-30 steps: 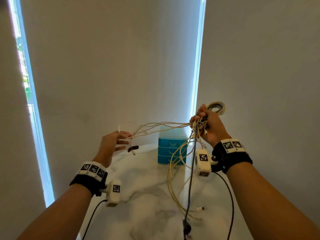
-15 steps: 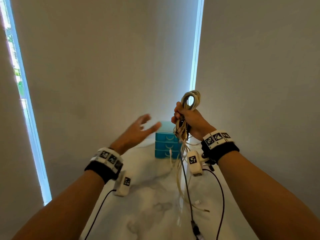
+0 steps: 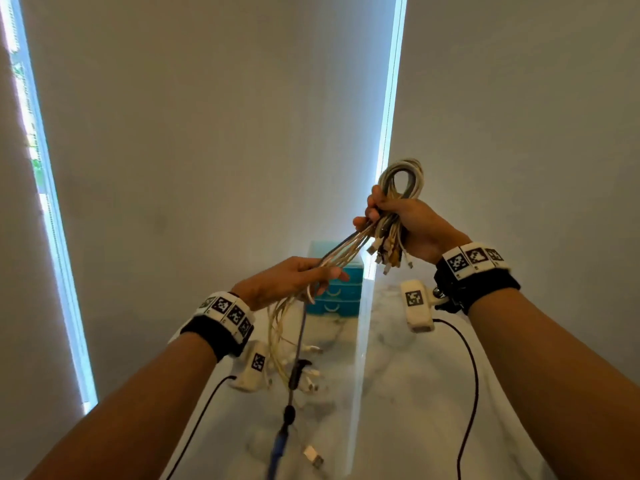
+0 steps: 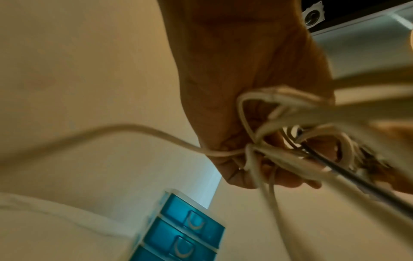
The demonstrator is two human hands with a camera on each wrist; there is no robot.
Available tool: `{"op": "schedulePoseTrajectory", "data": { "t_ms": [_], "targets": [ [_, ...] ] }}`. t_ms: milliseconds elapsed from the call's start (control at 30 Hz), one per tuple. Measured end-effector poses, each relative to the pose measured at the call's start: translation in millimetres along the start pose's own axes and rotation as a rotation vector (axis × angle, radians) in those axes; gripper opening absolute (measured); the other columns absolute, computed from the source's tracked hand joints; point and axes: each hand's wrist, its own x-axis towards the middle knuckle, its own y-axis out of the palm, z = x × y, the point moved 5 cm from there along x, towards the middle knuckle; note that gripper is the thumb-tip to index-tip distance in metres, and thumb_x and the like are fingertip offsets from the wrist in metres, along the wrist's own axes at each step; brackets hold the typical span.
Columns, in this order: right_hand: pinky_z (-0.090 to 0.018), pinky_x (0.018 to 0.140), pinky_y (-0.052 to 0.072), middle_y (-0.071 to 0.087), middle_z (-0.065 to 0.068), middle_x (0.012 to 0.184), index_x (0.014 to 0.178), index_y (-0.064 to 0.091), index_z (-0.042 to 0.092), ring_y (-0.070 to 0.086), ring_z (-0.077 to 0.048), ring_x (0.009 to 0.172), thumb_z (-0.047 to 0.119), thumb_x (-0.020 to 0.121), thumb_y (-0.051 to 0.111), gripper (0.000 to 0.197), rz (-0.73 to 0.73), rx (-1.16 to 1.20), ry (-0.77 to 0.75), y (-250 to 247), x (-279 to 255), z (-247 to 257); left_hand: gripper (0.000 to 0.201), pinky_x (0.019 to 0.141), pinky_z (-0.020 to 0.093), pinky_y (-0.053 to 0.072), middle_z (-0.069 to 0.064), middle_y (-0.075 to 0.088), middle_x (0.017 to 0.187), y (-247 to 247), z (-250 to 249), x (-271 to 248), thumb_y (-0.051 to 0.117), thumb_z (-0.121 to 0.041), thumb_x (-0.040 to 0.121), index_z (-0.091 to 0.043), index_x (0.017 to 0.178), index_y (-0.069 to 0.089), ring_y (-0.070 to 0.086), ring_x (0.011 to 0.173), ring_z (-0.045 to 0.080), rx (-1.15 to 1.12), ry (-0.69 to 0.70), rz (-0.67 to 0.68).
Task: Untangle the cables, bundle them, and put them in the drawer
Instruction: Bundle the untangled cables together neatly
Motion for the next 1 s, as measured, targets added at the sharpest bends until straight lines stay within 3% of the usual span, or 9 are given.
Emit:
{"op": "schedulePoseTrajectory", "data": {
  "t_ms": [200, 333, 467, 533, 633, 733, 833, 933, 1000],
  "targets": [
    [-0.037, 0.082, 0.062, 0.048, 0.001, 0.065, 0.082, 0.062, 0.017, 0.058, -0.017, 0.063, 0.026, 0.113, 0.053, 0.034, -0.131, 0.295, -0.04, -14, 8, -19, 0.047, 0.07, 0.024, 0.047, -0.005, 0.063, 0.087, -12, 43, -14, 0.057, -0.06, 0.105, -0.021, 0.127, 0.073, 0.054, 0.079, 0.012, 0.159, -0.044, -0.006],
    [-0.032, 0.072, 0.057, 0.047, 0.002, 0.065, 0.083, 0.059, 0.016, 0.052, -0.015, 0.059, 0.031, 0.112, 0.054, 0.032, -0.218, 0.406, -0.095, -30, 11, -20, 0.045, 0.073, 0.037, 0.045, 0.003, 0.063, 0.086, -27, 85, -26, 0.057, -0.052, 0.108, -0.01, 0.111, 0.074, 0.053, 0.081, 0.022, -0.091, -0.03, -0.199],
    [-0.032, 0.073, 0.055, 0.045, 0.002, 0.065, 0.084, 0.057, 0.018, 0.05, -0.015, 0.06, 0.03, 0.111, 0.054, 0.03, -0.279, 0.398, -0.134, -36, 11, -22, 0.026, 0.07, 0.031, 0.054, 0.0, 0.076, 0.078, -45, 105, -28, 0.069, -0.031, 0.104, -0.009, 0.092, 0.075, 0.066, 0.069, 0.016, 0.191, -0.157, -0.325],
    [-0.032, 0.075, 0.054, 0.046, 0.002, 0.066, 0.085, 0.058, 0.018, 0.05, -0.015, 0.06, 0.029, 0.111, 0.054, 0.029, -0.297, 0.399, -0.139, -36, 10, -23, 0.009, 0.072, 0.027, 0.058, -0.004, 0.078, 0.089, -52, 112, -32, 0.075, -0.026, 0.098, -0.017, 0.1, 0.074, 0.07, 0.077, 0.011, 0.308, -0.177, -0.352],
    [-0.033, 0.074, 0.053, 0.047, 0.003, 0.065, 0.083, 0.058, 0.018, 0.052, -0.014, 0.058, 0.03, 0.11, 0.056, 0.029, -0.34, 0.393, -0.186, -42, 11, -25, 0.029, 0.069, 0.017, 0.049, -0.004, 0.065, 0.117, -63, 120, -37, 0.087, -0.023, 0.087, -0.027, 0.112, 0.073, 0.064, 0.102, 0.014, 0.37, -0.198, -0.439],
    [-0.033, 0.07, 0.052, 0.046, 0.003, 0.065, 0.087, 0.058, 0.02, 0.051, -0.015, 0.057, 0.025, 0.109, 0.058, 0.022, -0.404, 0.398, -0.215, -50, 12, -22, 0.032, 0.067, 0.027, 0.059, 0.002, 0.063, 0.118, -81, 123, -49, 0.093, -0.024, 0.083, -0.026, 0.11, 0.076, 0.07, 0.099, 0.022, 0.13, -0.116, -0.686],
    [-0.033, 0.066, 0.054, 0.048, 0.002, 0.065, 0.091, 0.061, 0.018, 0.052, -0.015, 0.056, 0.022, 0.11, 0.057, 0.019, -0.482, 0.382, -0.233, -59, 9, -20, 0.03, 0.06, 0.027, 0.059, 0.005, 0.074, 0.102, -91, 128, -58, 0.095, -0.017, 0.08, -0.016, 0.105, 0.077, 0.073, 0.08, 0.02, -0.041, -0.074, -0.717],
    [-0.033, 0.062, 0.054, 0.05, 0.002, 0.063, 0.092, 0.063, 0.015, 0.053, -0.015, 0.053, 0.017, 0.109, 0.057, 0.018, -0.567, 0.373, -0.253, -59, 10, -21, 0.023, 0.062, 0.018, 0.051, -0.006, 0.074, 0.086, -88, 125, -53, 0.089, -0.009, 0.082, -0.027, 0.085, 0.075, 0.068, 0.07, 0.015, 0.456, -0.009, -0.594],
    [-0.033, 0.059, 0.052, 0.05, 0.002, 0.062, 0.091, 0.063, 0.015, 0.052, -0.015, 0.051, 0.014, 0.108, 0.057, 0.018, -0.635, 0.36, -0.278, -61, 8, -16, 0.035, 0.066, 0.029, 0.053, -0.013, 0.062, 0.092, -84, 141, -52, 0.079, -0.002, 0.085, -0.036, 0.085, 0.069, 0.064, 0.071, 0.017, 0.813, -0.03, -0.487]
  ]
}}
